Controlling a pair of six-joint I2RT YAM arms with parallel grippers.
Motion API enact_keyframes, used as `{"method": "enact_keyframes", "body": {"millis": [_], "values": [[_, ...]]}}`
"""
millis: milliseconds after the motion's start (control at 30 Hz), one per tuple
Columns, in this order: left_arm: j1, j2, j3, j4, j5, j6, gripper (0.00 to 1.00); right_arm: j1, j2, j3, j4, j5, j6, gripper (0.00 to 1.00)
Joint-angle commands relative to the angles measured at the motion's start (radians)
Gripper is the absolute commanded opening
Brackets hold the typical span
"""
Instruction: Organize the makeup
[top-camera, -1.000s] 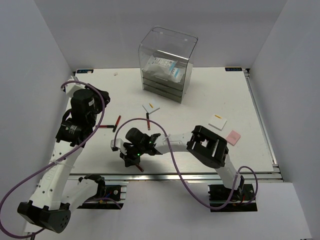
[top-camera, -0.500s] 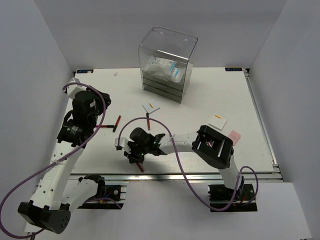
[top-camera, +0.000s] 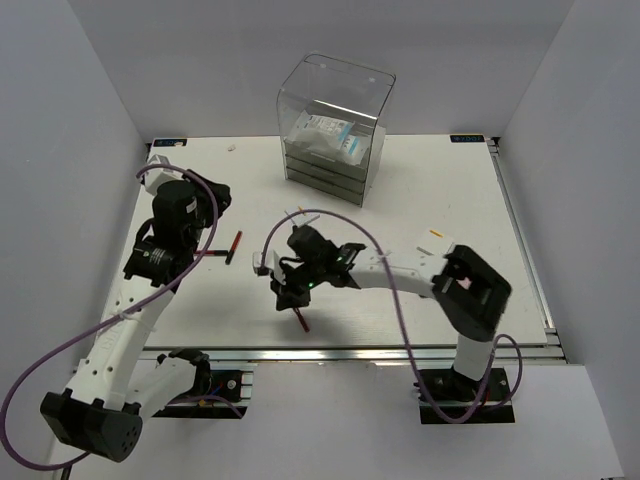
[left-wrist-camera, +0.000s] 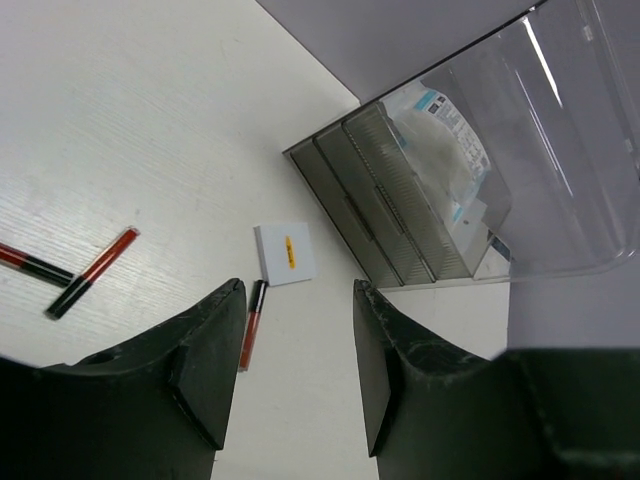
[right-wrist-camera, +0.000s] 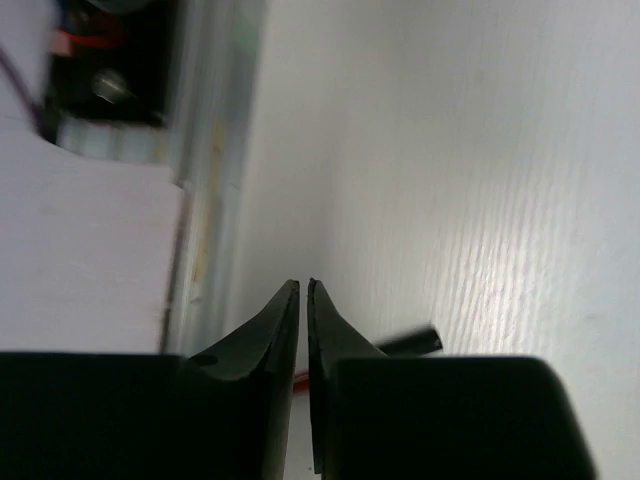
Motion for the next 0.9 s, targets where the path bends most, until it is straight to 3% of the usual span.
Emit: {"method": "enact_keyframes", "body": {"millis": [0,67,167,300,367,400,467,667,767,800,867], "values": [[-0.003,0.043,-0.028,0.110,0.070,-0.025,0.57,-0.029,-0.168,0.068,-0.056,-0.212,-0.045,0.15],[-0.003,0.075,-0.057,0.162,0.128,-0.042,0.57,-0.067,-0.219,0.067,-0.067,-0.246,0.002,0.17],[-0.003,0.171,-0.092,0.305,0.216,-0.103,0.57,-0.158,-0.280,0.055,-0.084,-0.215,0.001,0.31],[-0.003,0.369,-0.099,0.532,0.312,-0.201,0.56,-0.402,-0.331,0.056,-0.113,-0.195,0.059,0.55],[-0.003,0.516,-0.076,0.678,0.360,-0.272,0.56,-0.484,-0.384,0.044,-0.127,-0.223,0.050,0.66],[-0.003,0.565,-0.047,0.786,0.392,-0.317,0.56,-0.542,-0.409,0.033,-0.114,-0.229,0.033,0.81],[-0.003,0.717,-0.010,0.885,0.423,-0.370,0.57,-0.586,-0.501,0.007,-0.104,-0.270,-0.004,0.89],[-0.003,1.088,0.190,1.196,0.530,-0.554,0.55,-0.669,-0.618,-0.031,-0.052,-0.305,0.034,0.87],[-0.014,1.175,0.315,1.210,0.537,-0.574,0.54,-0.716,-0.619,-0.036,-0.037,-0.336,0.085,0.63],[-0.019,1.217,0.343,1.201,0.535,-0.576,0.53,-0.741,-0.621,-0.049,-0.026,-0.344,0.105,0.40],[-0.025,1.256,0.413,1.192,0.529,-0.582,0.52,-0.764,-0.632,-0.069,0.030,-0.349,0.165,0.27]]}}
